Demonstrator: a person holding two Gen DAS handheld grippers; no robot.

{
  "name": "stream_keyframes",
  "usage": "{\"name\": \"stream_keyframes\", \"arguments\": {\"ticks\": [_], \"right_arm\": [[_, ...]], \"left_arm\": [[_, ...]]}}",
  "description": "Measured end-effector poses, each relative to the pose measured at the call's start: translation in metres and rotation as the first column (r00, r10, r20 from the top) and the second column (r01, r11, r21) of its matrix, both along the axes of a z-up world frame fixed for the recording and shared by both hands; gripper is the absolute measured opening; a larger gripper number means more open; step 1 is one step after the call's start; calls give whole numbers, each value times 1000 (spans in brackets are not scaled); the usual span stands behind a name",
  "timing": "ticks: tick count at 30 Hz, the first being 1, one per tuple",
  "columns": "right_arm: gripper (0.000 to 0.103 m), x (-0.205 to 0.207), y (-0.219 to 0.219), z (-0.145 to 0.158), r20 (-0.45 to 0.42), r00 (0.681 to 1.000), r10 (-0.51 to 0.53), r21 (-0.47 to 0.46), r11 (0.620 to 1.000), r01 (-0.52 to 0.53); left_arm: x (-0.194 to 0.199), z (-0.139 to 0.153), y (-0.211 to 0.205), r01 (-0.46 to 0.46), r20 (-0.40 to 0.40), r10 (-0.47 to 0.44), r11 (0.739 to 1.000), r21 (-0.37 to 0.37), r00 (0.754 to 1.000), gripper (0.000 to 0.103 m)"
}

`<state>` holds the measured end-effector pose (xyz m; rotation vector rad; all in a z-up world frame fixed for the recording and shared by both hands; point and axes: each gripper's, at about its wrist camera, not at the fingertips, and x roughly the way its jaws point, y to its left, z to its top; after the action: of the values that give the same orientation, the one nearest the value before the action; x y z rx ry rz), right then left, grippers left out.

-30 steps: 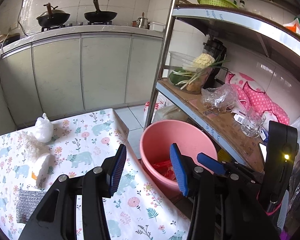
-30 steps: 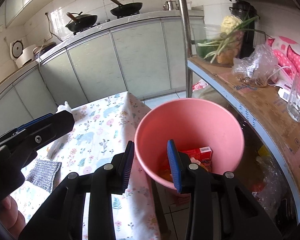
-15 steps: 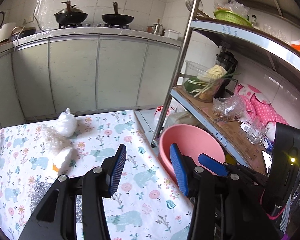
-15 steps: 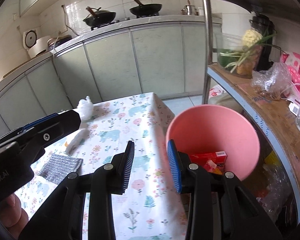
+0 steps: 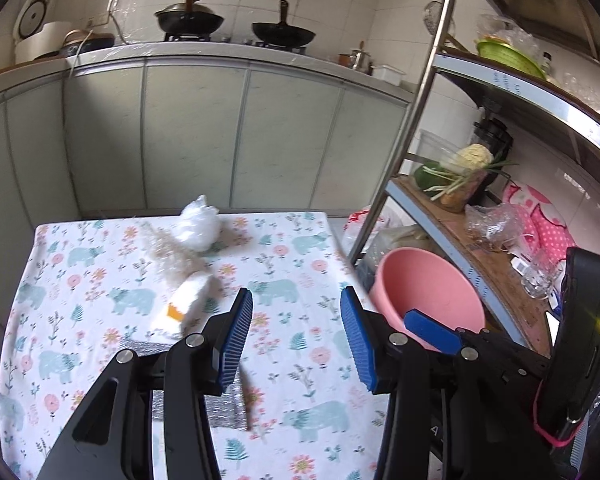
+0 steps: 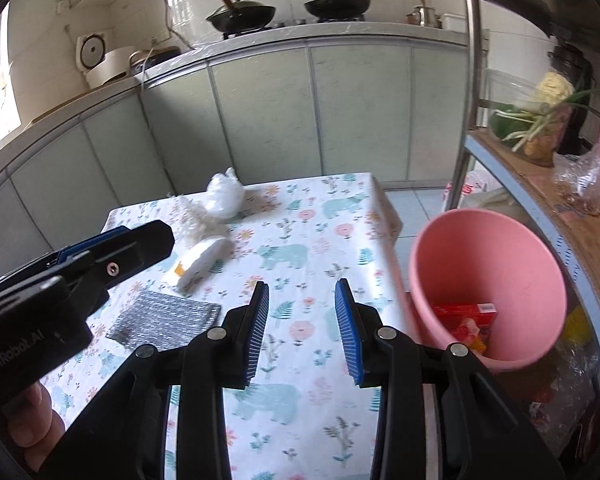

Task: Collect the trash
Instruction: 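Grasp the white sponge with the left gripper while the right grasps the silver mesh pad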

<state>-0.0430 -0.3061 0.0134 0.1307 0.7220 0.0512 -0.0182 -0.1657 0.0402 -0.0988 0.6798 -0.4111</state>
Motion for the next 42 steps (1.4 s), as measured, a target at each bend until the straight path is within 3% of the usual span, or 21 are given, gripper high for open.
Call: {"name": "stream_keyframes", "arguments": {"ticks": [14, 28, 36, 42], "right_arm": [[35, 12, 47, -13, -39, 995, 93, -8, 996, -93], [35, 26, 64, -29, -84, 988, 127, -1, 992, -127], [35, 25, 70, -41, -101, 975, 197, 49, 980, -193], [35, 32, 77, -53, -124, 960, 253, 86, 966, -243]], "left_arm": [[8, -19, 42, -81, -54, 81, 997, 3, 995, 45], [18, -36, 63, -104, -94, 104, 995, 9, 990, 45], [21, -58, 126, -107, -107, 103, 994, -38, 989, 45], [22, -70, 154, -121, -121, 120, 993, 0, 985, 50]]}}
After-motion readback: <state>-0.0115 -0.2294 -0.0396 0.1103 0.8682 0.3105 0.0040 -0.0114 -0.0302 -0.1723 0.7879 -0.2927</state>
